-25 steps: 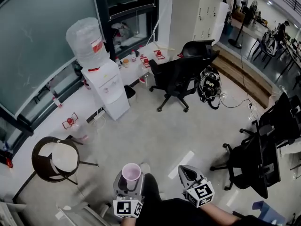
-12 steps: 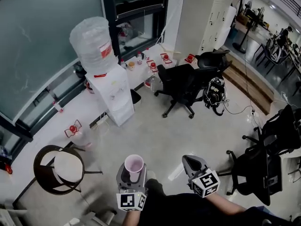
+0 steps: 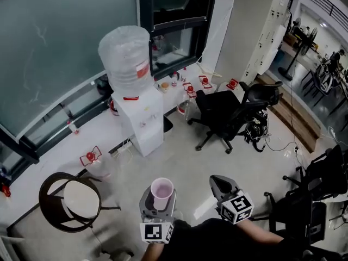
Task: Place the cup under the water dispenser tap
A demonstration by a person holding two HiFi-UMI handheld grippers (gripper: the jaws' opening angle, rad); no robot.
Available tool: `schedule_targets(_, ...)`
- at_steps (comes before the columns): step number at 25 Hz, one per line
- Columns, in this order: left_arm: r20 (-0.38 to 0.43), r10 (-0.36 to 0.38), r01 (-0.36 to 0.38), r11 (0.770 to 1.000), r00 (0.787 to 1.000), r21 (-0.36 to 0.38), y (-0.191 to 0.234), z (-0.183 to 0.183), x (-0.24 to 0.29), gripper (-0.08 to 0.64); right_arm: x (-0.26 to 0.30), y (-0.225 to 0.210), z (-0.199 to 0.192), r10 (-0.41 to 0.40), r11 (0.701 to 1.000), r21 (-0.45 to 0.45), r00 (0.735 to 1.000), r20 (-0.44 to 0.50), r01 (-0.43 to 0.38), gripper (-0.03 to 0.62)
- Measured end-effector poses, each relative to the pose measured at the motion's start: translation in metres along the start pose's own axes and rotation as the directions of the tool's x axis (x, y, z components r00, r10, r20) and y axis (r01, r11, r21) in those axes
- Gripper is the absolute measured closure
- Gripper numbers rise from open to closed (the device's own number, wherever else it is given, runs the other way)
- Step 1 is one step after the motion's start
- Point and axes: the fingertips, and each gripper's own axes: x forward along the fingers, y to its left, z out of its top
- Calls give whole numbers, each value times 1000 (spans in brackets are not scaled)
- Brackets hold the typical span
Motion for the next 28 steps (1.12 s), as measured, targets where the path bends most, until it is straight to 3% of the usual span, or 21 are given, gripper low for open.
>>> schedule_targets(10, -38, 64, -65, 997, 997, -30, 52, -17, 8, 267, 53, 9, 9, 47, 999, -12, 998, -28, -48, 594)
schedule_targets(20, -47, 105, -108, 992, 993, -61, 66, -29, 15, 267, 67, -5, 4, 48, 998, -38, 997, -65, -51, 594)
schedule_targets(28, -81, 183, -189, 980, 980, -68, 70, -44, 42, 267, 102, -23, 2, 157, 985, -62, 985, -71, -161, 594)
